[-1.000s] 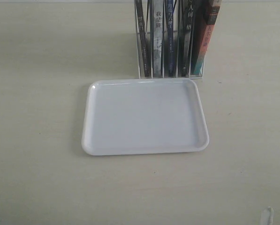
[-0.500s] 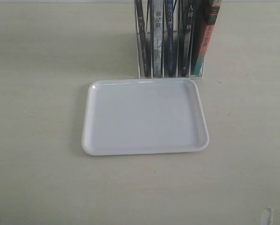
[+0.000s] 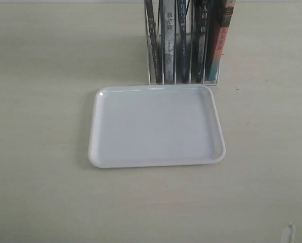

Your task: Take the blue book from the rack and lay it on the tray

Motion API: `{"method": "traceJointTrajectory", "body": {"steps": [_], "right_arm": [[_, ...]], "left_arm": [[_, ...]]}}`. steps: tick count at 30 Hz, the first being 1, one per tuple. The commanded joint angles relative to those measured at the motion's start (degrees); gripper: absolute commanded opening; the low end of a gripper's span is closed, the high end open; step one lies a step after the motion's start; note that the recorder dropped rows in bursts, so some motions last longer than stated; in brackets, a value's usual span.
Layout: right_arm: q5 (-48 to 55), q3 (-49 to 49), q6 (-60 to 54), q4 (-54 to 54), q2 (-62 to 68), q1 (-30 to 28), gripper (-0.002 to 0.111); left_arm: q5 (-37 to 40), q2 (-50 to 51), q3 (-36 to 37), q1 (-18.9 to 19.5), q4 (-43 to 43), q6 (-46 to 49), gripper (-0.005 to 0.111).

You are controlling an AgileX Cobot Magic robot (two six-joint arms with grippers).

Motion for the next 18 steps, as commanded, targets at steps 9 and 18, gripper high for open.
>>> {"method": "traceJointTrajectory", "body": {"steps": [9, 18], "right_arm": [[-0.20, 0.19, -1.10, -4.08, -4.87, 0.00, 0.000], [-0.20, 0.19, -1.10, -5.08, -8.94, 0.00, 0.000]], "left_arm": [[-0.35, -0.13, 0.22, -0.51, 0.12, 0.12, 0.006], [-0.35, -0.13, 0.22, -0.51, 0.12, 0.12, 0.006]]}}
